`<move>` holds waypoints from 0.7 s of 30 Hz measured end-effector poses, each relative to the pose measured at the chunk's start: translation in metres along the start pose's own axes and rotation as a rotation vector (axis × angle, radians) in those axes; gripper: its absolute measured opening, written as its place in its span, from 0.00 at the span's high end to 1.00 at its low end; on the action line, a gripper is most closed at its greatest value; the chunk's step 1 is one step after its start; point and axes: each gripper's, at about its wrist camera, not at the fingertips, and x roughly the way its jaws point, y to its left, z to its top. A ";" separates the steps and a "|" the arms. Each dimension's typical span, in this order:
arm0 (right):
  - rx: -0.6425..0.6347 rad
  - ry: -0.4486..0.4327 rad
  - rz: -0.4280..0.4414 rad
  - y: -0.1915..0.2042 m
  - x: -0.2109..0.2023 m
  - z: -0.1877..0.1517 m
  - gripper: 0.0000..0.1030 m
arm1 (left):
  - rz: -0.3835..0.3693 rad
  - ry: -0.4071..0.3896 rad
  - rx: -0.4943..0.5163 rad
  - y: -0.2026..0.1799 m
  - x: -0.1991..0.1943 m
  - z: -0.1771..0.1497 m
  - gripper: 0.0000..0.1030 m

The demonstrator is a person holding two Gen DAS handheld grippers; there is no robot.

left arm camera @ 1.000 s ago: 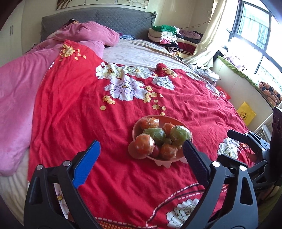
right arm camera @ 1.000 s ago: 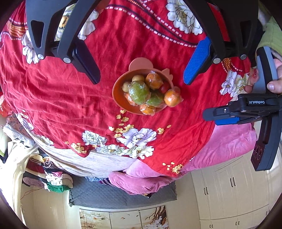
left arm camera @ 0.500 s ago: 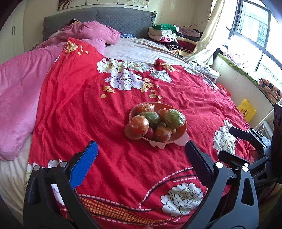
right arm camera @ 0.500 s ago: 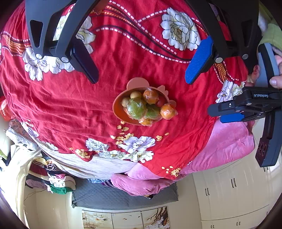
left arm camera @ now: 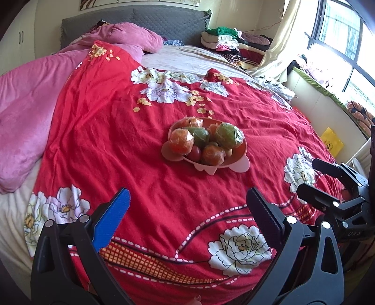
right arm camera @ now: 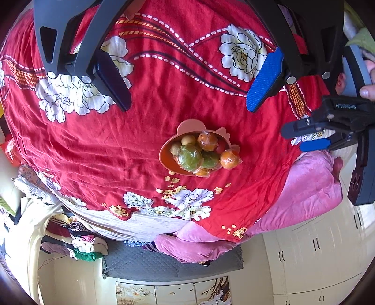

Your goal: Organize fruits

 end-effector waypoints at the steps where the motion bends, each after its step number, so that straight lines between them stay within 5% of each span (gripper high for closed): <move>1: 0.000 0.002 -0.002 0.000 0.000 -0.001 0.05 | 0.002 -0.001 -0.004 0.000 0.000 -0.002 0.10; 21: 0.026 0.008 -0.030 0.002 0.003 -0.020 0.05 | 0.023 0.019 -0.014 -0.001 0.005 -0.018 0.10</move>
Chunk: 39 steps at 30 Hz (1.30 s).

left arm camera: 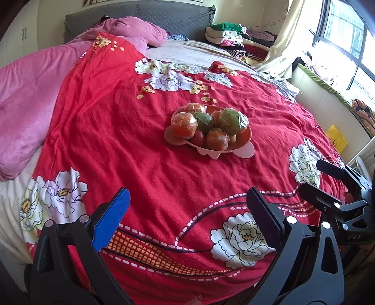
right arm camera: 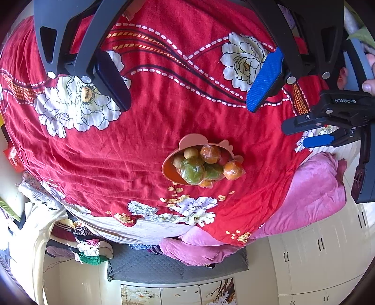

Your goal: Organize fruits

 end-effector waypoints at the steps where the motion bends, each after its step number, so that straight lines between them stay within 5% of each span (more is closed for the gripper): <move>1: 0.000 0.001 0.000 0.000 0.001 0.000 0.05 | 0.002 0.000 -0.002 0.001 0.000 0.000 0.10; 39: 0.008 0.000 -0.008 -0.002 0.001 -0.003 0.05 | 0.012 0.000 -0.007 0.000 -0.002 -0.001 0.10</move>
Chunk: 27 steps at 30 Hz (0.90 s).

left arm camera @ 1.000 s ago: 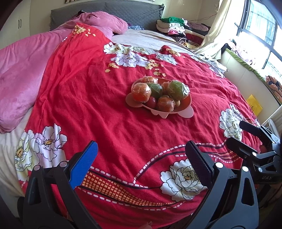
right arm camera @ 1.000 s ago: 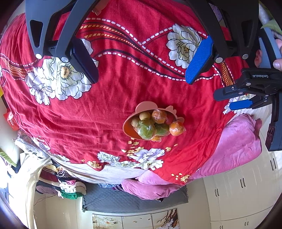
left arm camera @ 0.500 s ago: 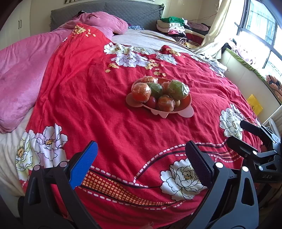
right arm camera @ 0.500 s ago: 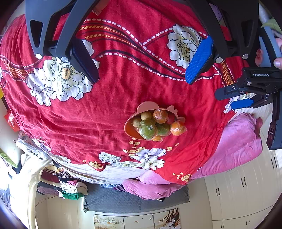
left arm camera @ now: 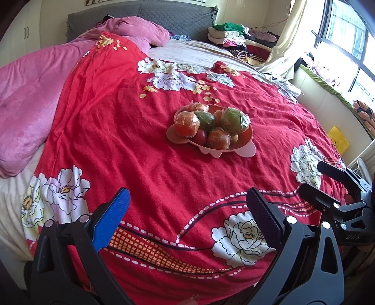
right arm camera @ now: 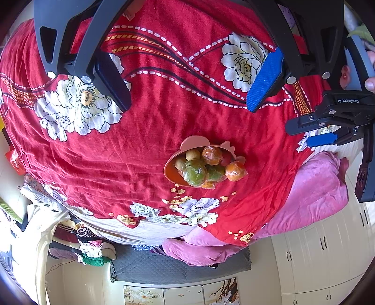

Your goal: Organize fruits

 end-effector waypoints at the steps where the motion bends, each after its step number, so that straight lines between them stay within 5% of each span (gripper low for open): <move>1: 0.000 0.000 0.001 0.000 0.000 0.000 0.05 | 0.000 -0.001 0.000 0.000 -0.001 0.000 0.10; 27: -0.001 0.000 -0.001 0.002 0.000 0.000 0.05 | 0.004 0.011 0.005 -0.001 0.001 0.000 0.10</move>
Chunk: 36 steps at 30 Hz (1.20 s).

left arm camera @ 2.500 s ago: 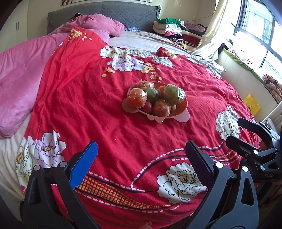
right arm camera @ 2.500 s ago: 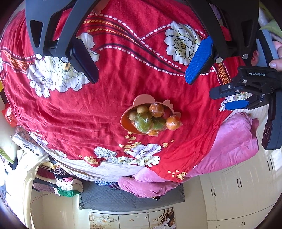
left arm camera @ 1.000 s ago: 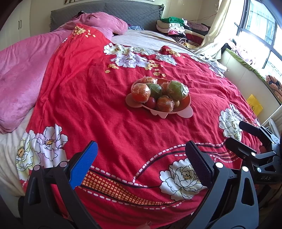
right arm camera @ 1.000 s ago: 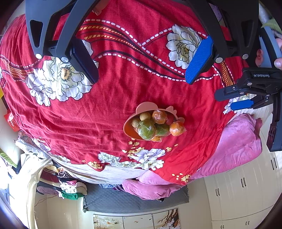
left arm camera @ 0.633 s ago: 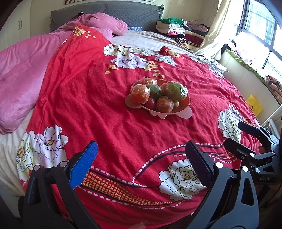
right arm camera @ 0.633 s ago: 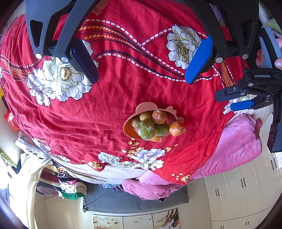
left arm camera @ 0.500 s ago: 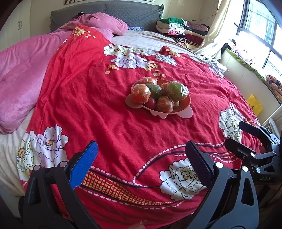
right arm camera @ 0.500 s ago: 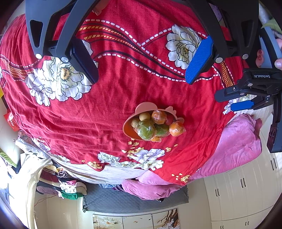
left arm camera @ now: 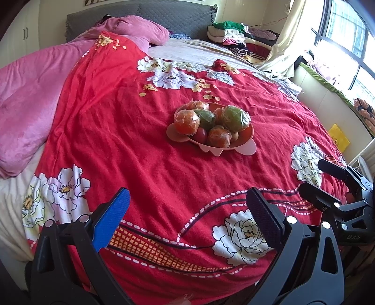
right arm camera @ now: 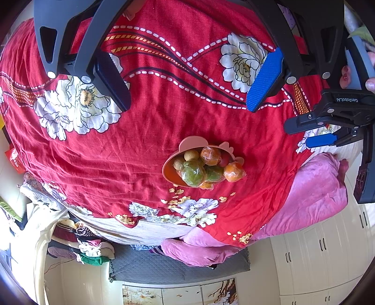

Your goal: Organize fruits

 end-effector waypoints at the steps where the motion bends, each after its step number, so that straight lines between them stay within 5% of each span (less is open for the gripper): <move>1: 0.000 0.000 0.002 0.000 0.000 0.000 0.05 | 0.000 0.000 0.001 0.000 0.000 0.000 0.10; 36: -0.002 0.000 -0.001 0.000 0.000 0.000 0.05 | 0.029 0.020 0.012 0.001 0.001 0.001 0.09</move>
